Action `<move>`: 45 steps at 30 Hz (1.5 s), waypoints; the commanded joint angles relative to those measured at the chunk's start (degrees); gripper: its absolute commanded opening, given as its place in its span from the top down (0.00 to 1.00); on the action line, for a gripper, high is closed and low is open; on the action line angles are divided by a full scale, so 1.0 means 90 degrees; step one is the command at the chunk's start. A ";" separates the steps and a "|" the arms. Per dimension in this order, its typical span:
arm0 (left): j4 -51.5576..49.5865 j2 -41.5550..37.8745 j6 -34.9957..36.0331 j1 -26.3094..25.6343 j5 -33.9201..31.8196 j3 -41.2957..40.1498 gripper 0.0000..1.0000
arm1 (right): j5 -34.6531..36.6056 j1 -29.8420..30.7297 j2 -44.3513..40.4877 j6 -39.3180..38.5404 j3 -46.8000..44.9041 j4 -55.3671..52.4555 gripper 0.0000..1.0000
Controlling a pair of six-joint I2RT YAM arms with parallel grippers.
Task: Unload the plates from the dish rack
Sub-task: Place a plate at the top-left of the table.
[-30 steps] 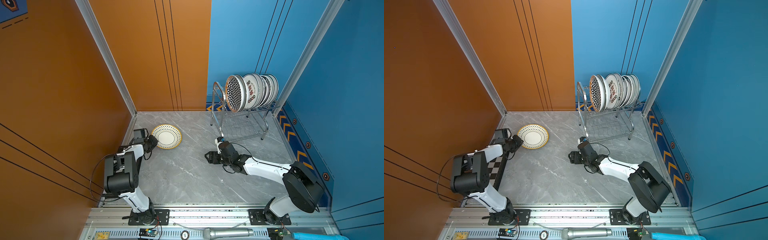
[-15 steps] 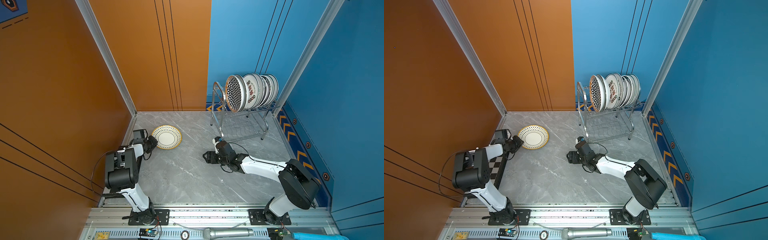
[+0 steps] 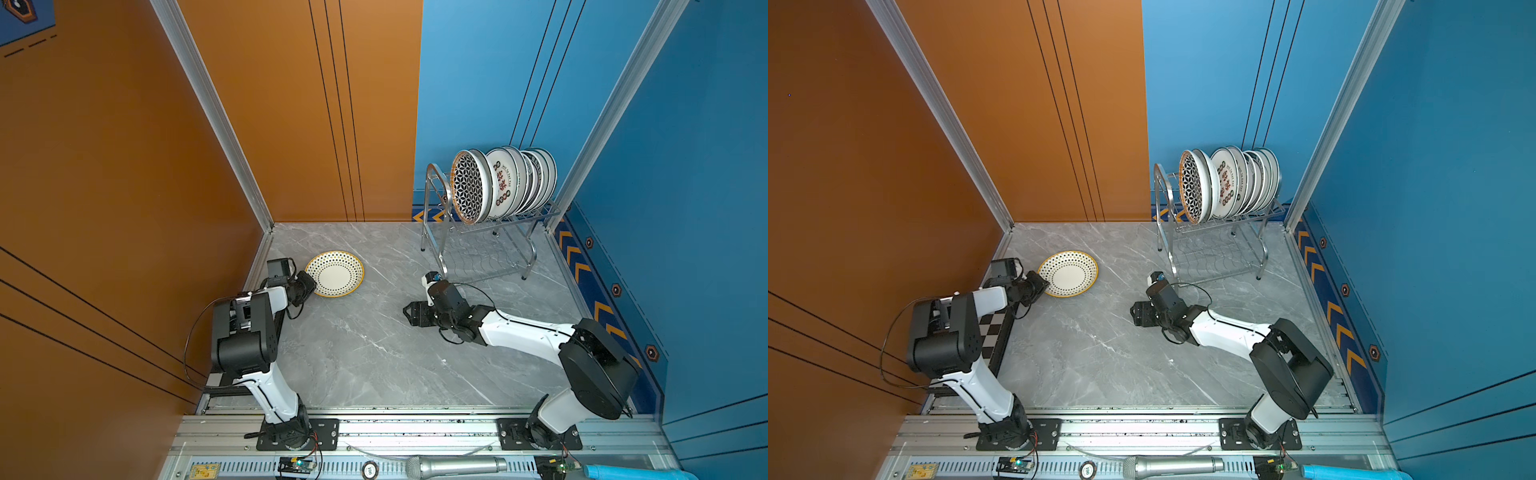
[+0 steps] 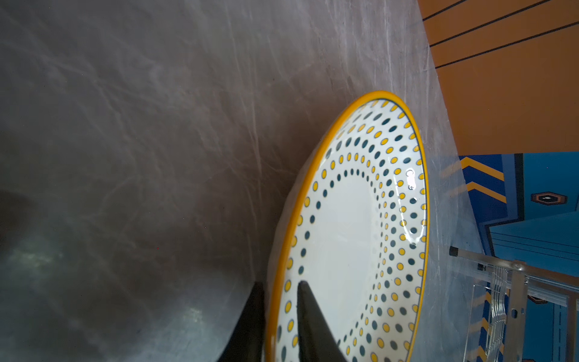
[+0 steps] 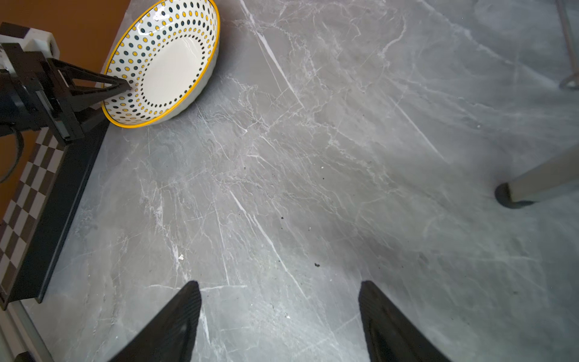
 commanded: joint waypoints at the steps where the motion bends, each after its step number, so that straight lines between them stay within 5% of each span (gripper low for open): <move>1: 0.0120 0.0114 -0.0018 0.0025 0.0182 0.0174 0.78 | 0.0266 0.0041 -0.0065 -0.0166 0.0153 -0.0337 0.22; 8: -0.0073 0.0086 0.0044 0.0030 0.0084 0.0099 0.72 | 0.0280 0.0049 -0.0033 -0.0200 0.0175 -0.0380 0.21; 17: -0.0752 -0.0423 0.0182 0.0085 -0.0404 -0.0169 0.43 | 0.0740 0.0055 0.0042 -0.0779 0.0651 -0.1121 0.20; 36: -0.2463 -0.3647 0.0350 0.0268 -0.0553 -0.1370 0.15 | 0.2572 0.0428 -0.1250 -0.2535 0.2260 -0.2523 0.20; 38: -0.2692 -0.4029 0.0372 0.0236 -0.0628 -0.1352 0.03 | 0.2864 0.0420 -0.1493 -0.2744 0.2423 -0.2479 0.20; 45: -0.3265 -0.4998 0.0441 -0.0018 -0.0718 -0.1357 0.02 | 0.3090 0.0034 -0.1817 -0.3252 0.3387 -0.2644 0.20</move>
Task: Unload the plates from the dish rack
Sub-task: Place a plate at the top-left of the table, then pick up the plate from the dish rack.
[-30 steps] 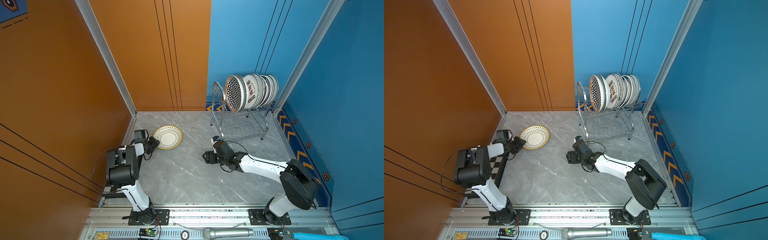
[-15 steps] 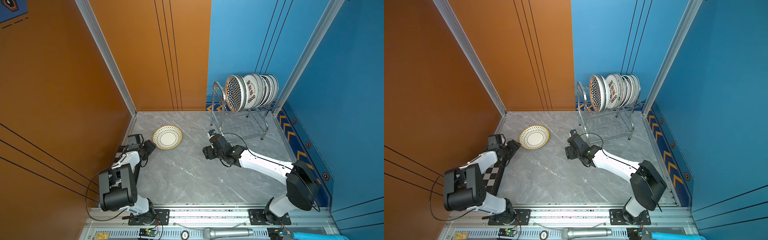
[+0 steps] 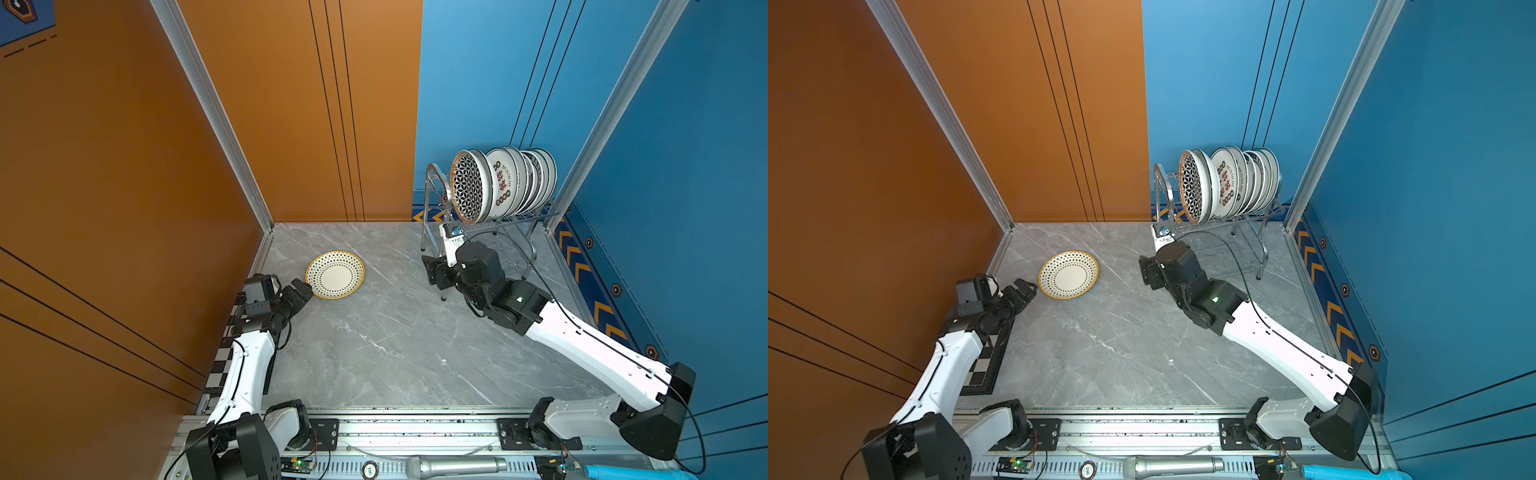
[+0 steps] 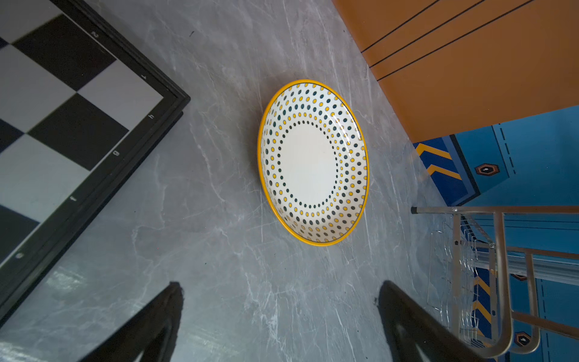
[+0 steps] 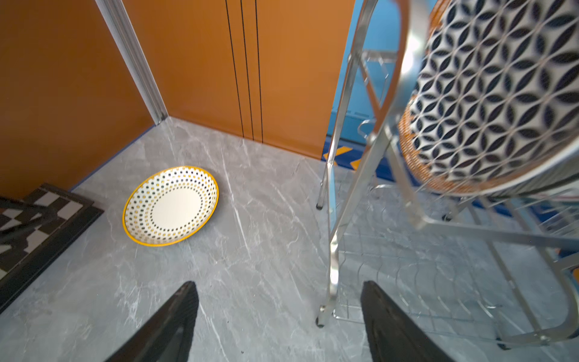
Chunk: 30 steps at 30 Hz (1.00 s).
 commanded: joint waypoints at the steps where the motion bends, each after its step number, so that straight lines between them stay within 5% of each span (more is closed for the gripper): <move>1: -0.0566 -0.0314 0.0169 -0.0192 -0.0136 -0.0049 0.02 | 0.0381 -0.0286 -0.0005 -0.0370 0.0547 -0.0340 0.20; 9: -0.0665 -0.0725 0.0081 -0.1357 -0.0696 -0.0195 0.02 | -0.0083 -0.1367 0.0577 -0.0431 0.1780 -0.0919 0.21; 17: -0.0658 -0.0473 0.0052 -0.2359 -0.1159 -0.0078 0.02 | 0.0076 -0.1723 0.1575 -0.0560 0.3235 -0.1285 0.22; 30: -0.0541 -0.0495 -0.0026 -0.2544 -0.1271 -0.0170 0.02 | 0.0921 -0.1676 0.2467 -0.0704 0.4247 -0.1609 0.24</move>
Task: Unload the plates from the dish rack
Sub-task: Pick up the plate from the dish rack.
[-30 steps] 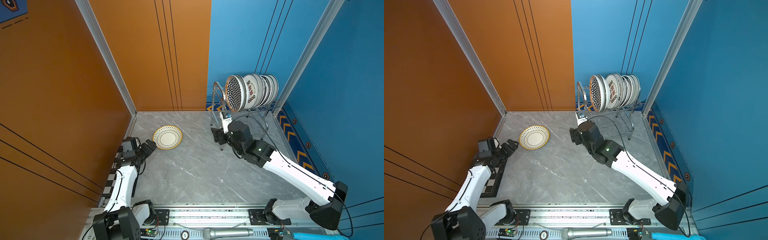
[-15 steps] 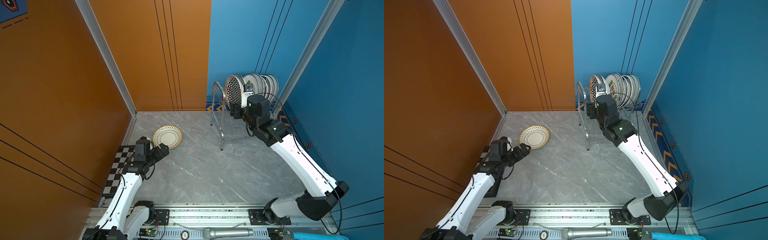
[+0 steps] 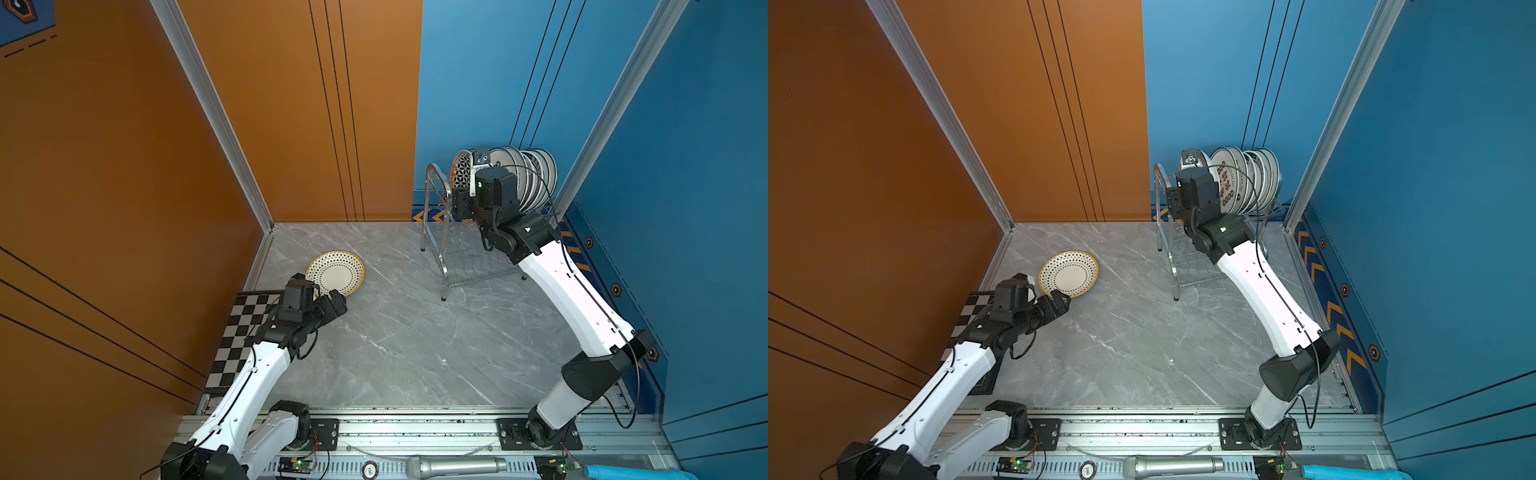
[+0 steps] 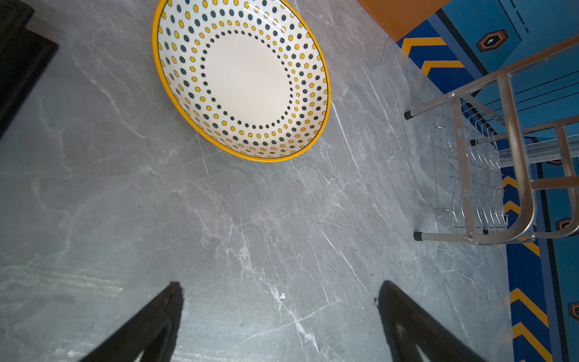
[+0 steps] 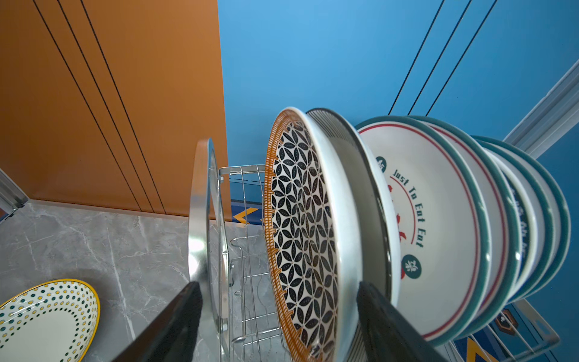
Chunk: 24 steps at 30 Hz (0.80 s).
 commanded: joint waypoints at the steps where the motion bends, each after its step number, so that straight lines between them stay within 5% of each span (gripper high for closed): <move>1: -0.0029 -0.0069 -0.0009 -0.0033 -0.0100 -0.0077 0.02 | 0.0387 0.0015 0.0129 -0.0067 0.0234 -0.0220 0.24; 24: 0.0161 0.0117 -0.0126 -0.0033 0.0076 -0.0107 0.02 | 0.0957 -0.0146 0.0873 0.0598 0.0969 -0.0645 0.30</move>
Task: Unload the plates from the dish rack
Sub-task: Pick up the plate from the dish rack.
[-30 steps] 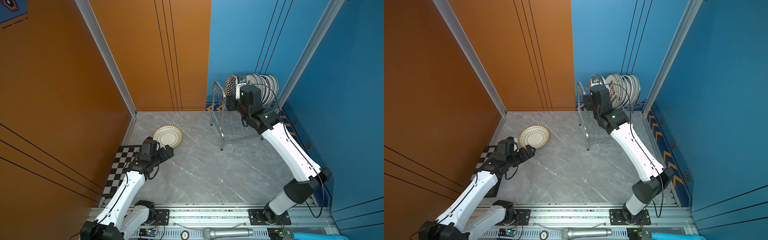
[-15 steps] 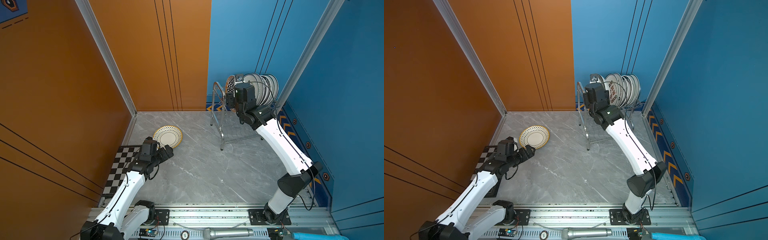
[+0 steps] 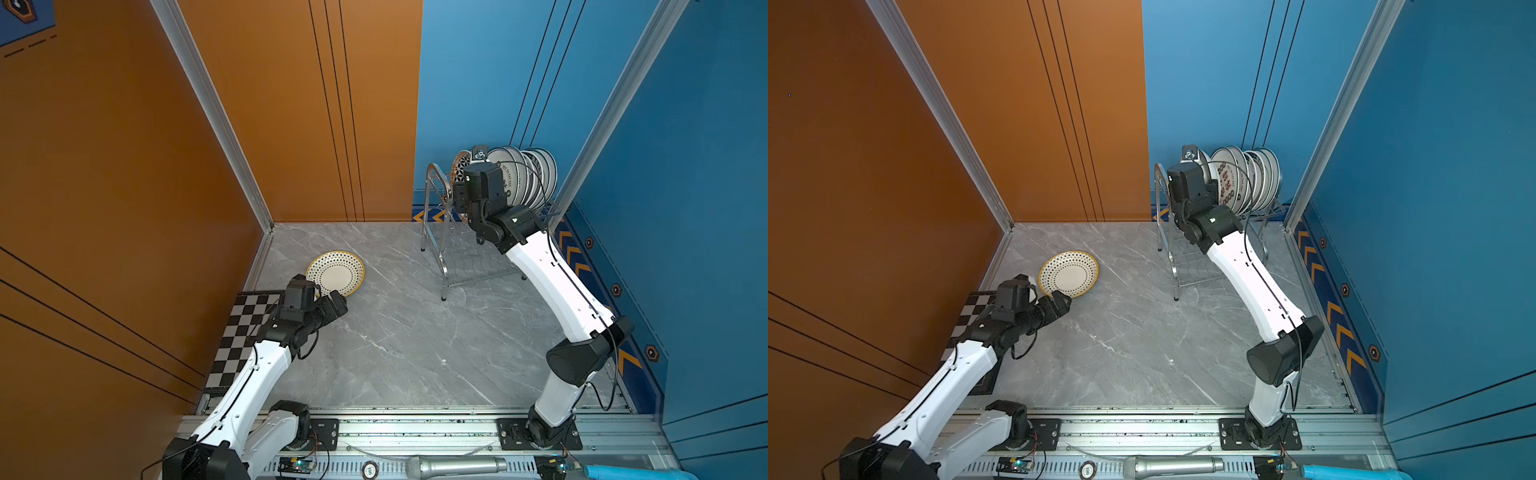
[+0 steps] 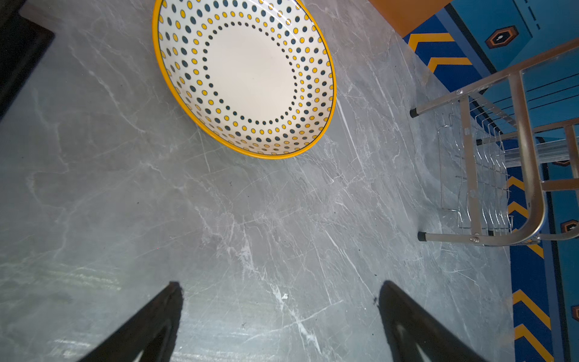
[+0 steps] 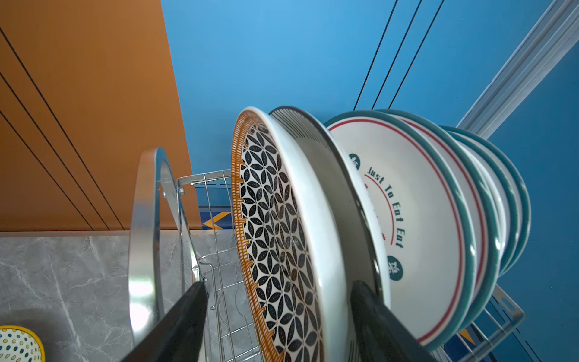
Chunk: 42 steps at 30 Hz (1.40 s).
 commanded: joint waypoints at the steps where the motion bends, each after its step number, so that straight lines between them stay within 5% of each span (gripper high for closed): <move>1: 0.0092 0.0029 -0.0073 -0.0032 0.0068 -0.0032 0.02 | 0.0081 -0.0098 0.0122 0.0283 0.0170 -0.0283 0.30; 12: 0.0228 0.0083 -0.0093 -0.0058 0.0166 -0.0093 0.01 | 0.0468 -0.0254 0.0317 0.0555 0.0248 -0.0313 0.38; 42: 0.0317 0.0156 -0.0112 -0.0013 0.0208 -0.0205 0.02 | 0.1828 -0.0010 0.0828 -0.0347 0.0258 0.0439 0.70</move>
